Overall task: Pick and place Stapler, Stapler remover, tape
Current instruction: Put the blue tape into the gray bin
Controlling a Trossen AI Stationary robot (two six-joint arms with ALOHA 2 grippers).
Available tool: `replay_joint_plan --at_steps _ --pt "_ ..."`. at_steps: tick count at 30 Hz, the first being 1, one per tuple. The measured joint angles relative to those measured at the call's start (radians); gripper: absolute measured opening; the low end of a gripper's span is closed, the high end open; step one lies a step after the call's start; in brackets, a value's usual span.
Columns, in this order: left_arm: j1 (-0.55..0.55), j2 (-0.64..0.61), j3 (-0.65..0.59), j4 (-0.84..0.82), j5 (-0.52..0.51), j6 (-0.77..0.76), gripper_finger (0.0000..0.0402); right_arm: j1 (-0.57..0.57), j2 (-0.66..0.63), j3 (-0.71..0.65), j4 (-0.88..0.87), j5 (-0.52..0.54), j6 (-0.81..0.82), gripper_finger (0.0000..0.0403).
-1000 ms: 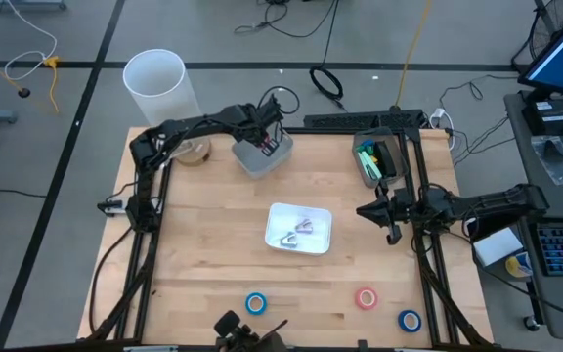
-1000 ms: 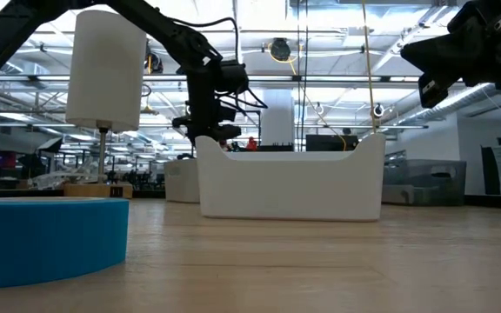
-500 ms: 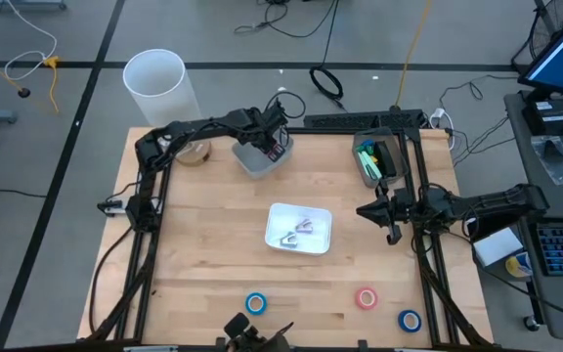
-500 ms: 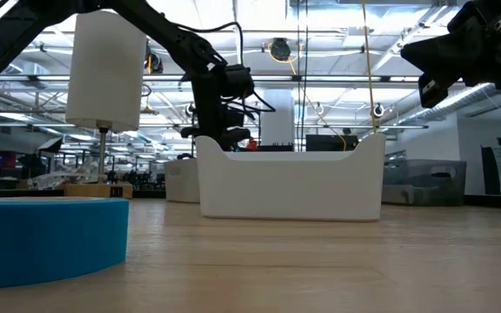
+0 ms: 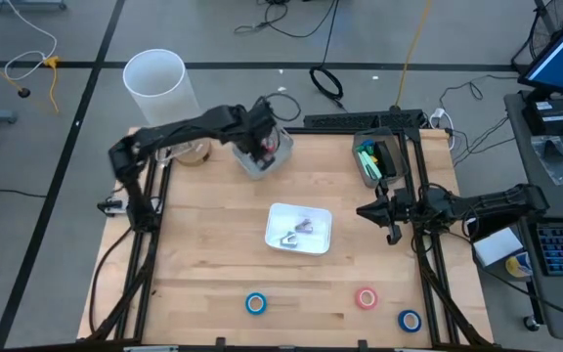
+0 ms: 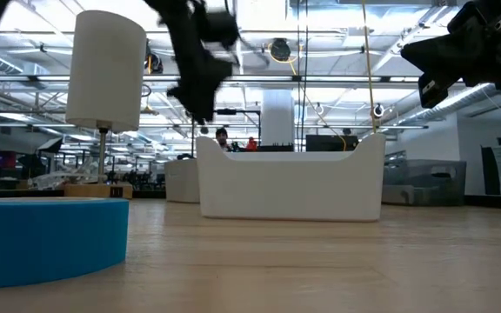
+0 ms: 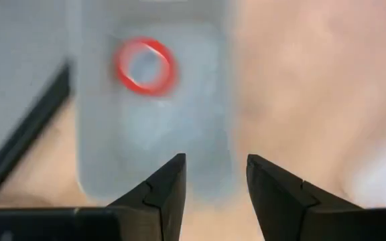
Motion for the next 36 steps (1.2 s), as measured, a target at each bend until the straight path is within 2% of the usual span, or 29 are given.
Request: replay_joint_plan --at_steps 3,9,15,20,23,28,33,36 --pt "-0.086 -0.105 0.001 -0.155 0.062 0.068 0.0159 0.0 0.0 0.0 0.0 0.0 0.0 0.0023" --pt "-0.329 -0.231 0.001 -0.352 0.074 0.075 0.0159 0.0 0.0 0.0 -0.001 0.0 0.0 0.0023" --pt "-0.58 -0.225 0.0 -0.346 0.11 -0.02 0.0159 0.0 0.0 0.0 -0.006 0.0 -0.008 0.0023" --pt "-0.742 -0.16 0.0 -0.305 0.124 -0.05 0.0159 0.0 0.0 0.0 -0.009 0.0 -0.009 0.0023" --pt "-0.791 -0.127 -0.001 -0.275 0.125 -0.059 0.0159 0.0 0.0 0.0 -0.008 0.0 -0.028 0.0023" --pt "-0.789 -0.121 -0.04 -0.154 0.126 -0.053 0.0159 0.0 0.0 0.0 -0.008 0.002 -0.052 0.0023" --pt "-0.78 -0.121 -0.108 -0.064 0.233 -0.08 0.0159 0.0 0.0 0.0 -0.008 0.0 -0.052 0.0023" --pt "-0.778 -0.122 -0.152 -0.031 0.262 -0.09 0.0159 0.0 0.0 0.0 -0.008 0.0 -0.051 0.0023"
